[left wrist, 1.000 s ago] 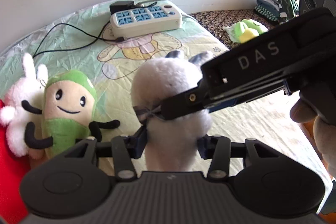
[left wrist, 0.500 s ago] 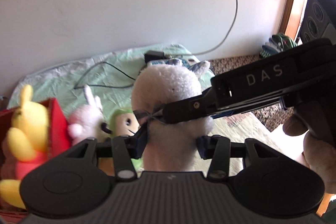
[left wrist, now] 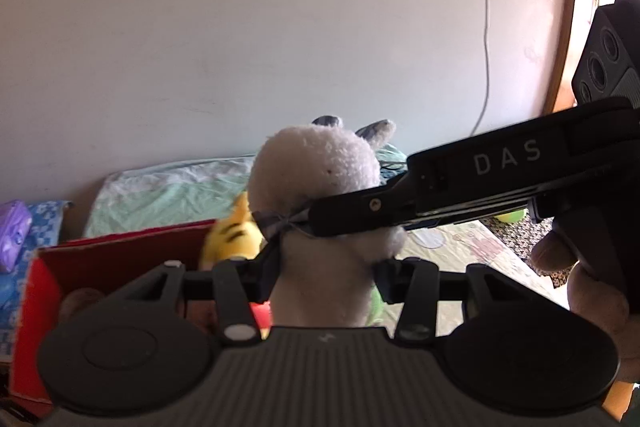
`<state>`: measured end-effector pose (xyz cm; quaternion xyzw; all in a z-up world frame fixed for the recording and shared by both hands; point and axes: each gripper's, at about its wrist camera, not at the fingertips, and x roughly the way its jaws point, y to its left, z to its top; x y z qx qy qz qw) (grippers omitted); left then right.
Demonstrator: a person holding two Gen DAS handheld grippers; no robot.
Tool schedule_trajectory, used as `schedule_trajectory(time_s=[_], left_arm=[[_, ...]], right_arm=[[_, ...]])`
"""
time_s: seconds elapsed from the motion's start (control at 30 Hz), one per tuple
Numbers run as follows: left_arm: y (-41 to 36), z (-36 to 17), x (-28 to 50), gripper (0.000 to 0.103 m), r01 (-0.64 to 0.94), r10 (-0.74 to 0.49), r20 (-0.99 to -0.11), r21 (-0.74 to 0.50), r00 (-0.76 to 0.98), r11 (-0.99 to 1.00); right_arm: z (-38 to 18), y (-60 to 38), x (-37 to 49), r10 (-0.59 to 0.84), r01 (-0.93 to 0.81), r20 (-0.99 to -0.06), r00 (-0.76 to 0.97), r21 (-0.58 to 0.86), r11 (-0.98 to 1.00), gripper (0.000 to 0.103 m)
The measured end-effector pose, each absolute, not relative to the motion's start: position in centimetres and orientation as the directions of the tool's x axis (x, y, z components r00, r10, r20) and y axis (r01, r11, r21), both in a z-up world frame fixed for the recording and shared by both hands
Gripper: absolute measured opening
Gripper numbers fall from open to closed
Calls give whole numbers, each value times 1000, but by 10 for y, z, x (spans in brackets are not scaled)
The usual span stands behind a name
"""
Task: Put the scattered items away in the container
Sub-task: 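Lift and carry the white bunny with the right gripper over the red box, then lower the white bunny into the red box and open the right gripper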
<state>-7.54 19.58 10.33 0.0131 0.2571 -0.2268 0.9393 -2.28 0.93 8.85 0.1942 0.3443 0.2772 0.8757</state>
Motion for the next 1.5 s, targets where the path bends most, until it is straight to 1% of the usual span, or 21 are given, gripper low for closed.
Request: schedule_trajectory(time_s=[0.23, 0.43, 0.67, 0.8, 0.93, 1.23, 1.27, 1.3, 1.33, 1.4, 1.5], left_arm=[[259, 91, -83, 49, 344, -339, -506, -88, 793, 935], [296, 68, -74, 49, 281, -279, -554, -84, 784, 956], [319, 43, -51, 49, 262, -259, -619, -89, 741, 961], [329, 32, -33, 49, 263, -275, -651, -118, 707, 958], [329, 20, -15, 49, 267, -282, -689, -133, 668, 955], [301, -6, 13, 49, 302, -307, -765, -155, 566, 941], [298, -8, 15, 49, 309, -307, -770, -150, 559, 939], [295, -10, 17, 53, 319, -305, -774, -140, 555, 937], [291, -11, 17, 54, 330, -302, -777, -128, 553, 935], [285, -15, 17, 54, 345, -292, -783, -106, 549, 933], [289, -17, 18, 54, 340, -314, -783, -139, 537, 930]], right_arm=[[84, 78, -12, 649, -426, -504, 570, 494, 758, 37], [71, 124, 1, 670, -467, -533, 517, 481, 742, 37], [51, 160, 16, 650, -454, -592, 476, 467, 759, 37], [42, 170, 26, 628, -441, -624, 465, 451, 776, 37], [33, 179, 38, 599, -421, -663, 448, 435, 796, 37], [15, 183, 55, 507, -346, -744, 436, 382, 857, 37], [13, 182, 58, 501, -332, -748, 435, 384, 862, 37], [12, 182, 61, 498, -317, -751, 434, 390, 865, 37], [11, 181, 63, 496, -306, -754, 431, 394, 866, 37], [9, 184, 68, 482, -297, -765, 427, 385, 874, 37], [5, 184, 71, 466, -281, -777, 423, 377, 883, 37]])
